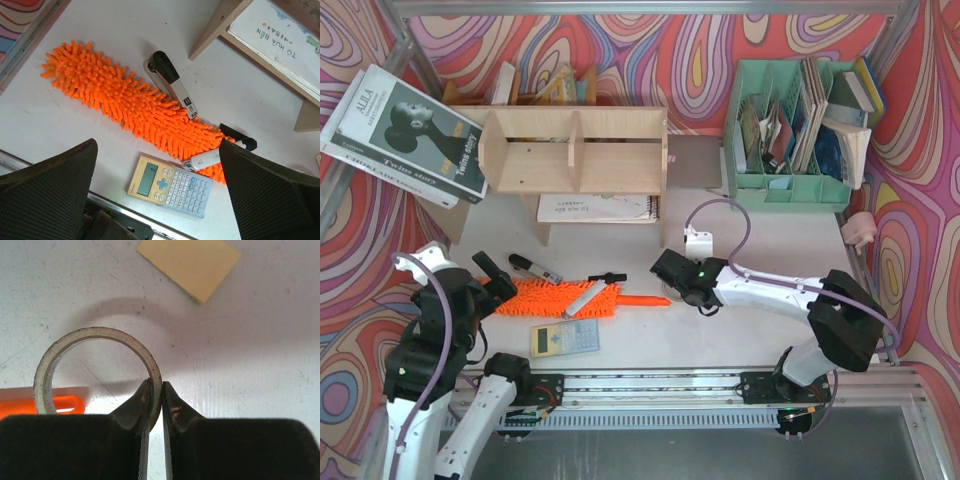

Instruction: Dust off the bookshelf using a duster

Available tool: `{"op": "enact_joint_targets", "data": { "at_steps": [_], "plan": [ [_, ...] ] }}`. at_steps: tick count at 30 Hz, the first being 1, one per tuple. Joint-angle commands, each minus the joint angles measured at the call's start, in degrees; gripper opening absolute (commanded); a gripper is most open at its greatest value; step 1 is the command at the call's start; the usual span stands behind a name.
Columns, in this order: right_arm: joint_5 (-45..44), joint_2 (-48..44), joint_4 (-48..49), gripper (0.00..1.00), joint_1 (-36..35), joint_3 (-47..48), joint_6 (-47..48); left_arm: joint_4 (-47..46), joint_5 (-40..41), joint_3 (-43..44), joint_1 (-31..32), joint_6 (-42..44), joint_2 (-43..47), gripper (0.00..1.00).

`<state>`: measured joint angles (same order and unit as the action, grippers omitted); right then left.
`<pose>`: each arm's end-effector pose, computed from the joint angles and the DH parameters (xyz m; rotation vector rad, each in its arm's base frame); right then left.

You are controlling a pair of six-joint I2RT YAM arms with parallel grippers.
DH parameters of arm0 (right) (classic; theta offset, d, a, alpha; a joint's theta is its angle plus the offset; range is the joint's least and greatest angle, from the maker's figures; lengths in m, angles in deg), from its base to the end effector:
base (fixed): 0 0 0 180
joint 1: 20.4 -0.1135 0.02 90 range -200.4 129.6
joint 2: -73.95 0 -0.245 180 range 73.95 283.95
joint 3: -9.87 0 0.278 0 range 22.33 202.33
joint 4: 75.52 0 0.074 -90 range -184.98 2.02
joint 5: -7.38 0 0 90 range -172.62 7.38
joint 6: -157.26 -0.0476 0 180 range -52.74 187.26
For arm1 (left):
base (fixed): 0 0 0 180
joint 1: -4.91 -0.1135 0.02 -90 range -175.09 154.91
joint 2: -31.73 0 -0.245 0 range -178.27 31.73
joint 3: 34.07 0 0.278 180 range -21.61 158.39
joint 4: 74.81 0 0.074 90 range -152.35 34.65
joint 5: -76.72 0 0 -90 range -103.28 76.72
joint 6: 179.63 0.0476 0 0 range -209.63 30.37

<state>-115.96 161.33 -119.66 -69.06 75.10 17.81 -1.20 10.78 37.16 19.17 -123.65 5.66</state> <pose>0.2257 0.2170 0.1493 0.1701 2.4379 -0.0919 0.1010 -0.0056 0.3623 -0.5950 1.9327 -0.0985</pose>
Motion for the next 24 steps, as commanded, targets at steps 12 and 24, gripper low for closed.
{"op": "enact_joint_targets", "data": {
  "at_steps": [12, 24],
  "plan": [
    [-1.7, -1.2, -3.1, 0.31, 1.4, -3.7, -6.7, -0.4, 0.9, -0.7, 0.2, 0.3, -0.4, 0.98],
    [-0.3, -6.4, -0.3, 0.46, 1.0, -1.2, -0.7, -0.5, 1.0, -0.7, 0.2, 0.3, 0.0, 0.98]
  ]
}}
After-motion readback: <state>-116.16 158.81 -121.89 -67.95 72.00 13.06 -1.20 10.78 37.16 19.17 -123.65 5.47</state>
